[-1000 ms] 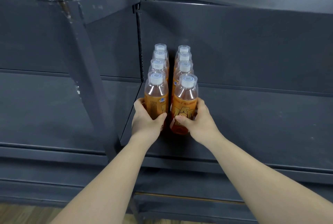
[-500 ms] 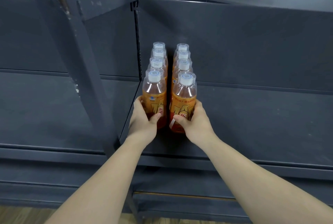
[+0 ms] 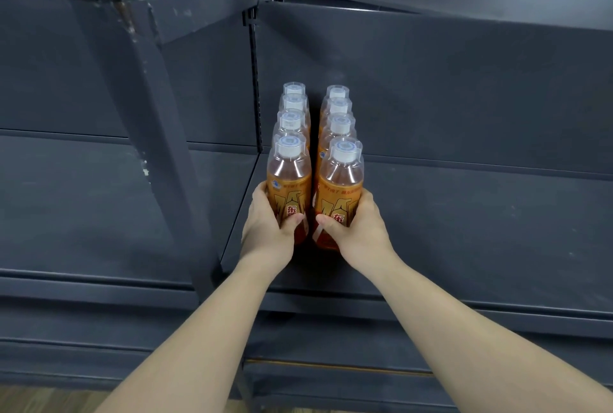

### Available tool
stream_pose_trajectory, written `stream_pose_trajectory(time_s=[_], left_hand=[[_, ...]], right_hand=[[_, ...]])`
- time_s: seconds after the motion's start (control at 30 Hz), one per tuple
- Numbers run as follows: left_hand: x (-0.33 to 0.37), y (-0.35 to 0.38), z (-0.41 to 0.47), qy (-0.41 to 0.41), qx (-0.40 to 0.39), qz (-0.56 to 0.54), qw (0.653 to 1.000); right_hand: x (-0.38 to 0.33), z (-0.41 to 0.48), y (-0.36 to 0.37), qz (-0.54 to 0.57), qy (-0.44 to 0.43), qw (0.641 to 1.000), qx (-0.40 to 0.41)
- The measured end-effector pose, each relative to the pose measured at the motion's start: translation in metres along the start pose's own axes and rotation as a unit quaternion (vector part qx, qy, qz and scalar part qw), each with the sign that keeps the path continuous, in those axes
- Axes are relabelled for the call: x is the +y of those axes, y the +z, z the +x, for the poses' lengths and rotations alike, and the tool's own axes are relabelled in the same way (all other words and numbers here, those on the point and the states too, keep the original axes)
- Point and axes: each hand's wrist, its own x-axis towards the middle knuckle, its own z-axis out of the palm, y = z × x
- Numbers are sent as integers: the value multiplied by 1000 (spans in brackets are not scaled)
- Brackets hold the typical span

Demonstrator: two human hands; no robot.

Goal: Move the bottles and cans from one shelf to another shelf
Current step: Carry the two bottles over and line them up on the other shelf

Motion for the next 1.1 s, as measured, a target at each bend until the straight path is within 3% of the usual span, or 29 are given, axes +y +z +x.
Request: stream_pose_trajectory(time_s=[0.37, 1.1], left_hand=[[-4, 1, 6, 6, -50, -27, 998], [-7, 10, 16, 15, -18, -29, 999]], right_hand=[[-2, 6, 9, 3, 8, 1000, 24], [0, 12, 8, 1, 6, 1000, 6]])
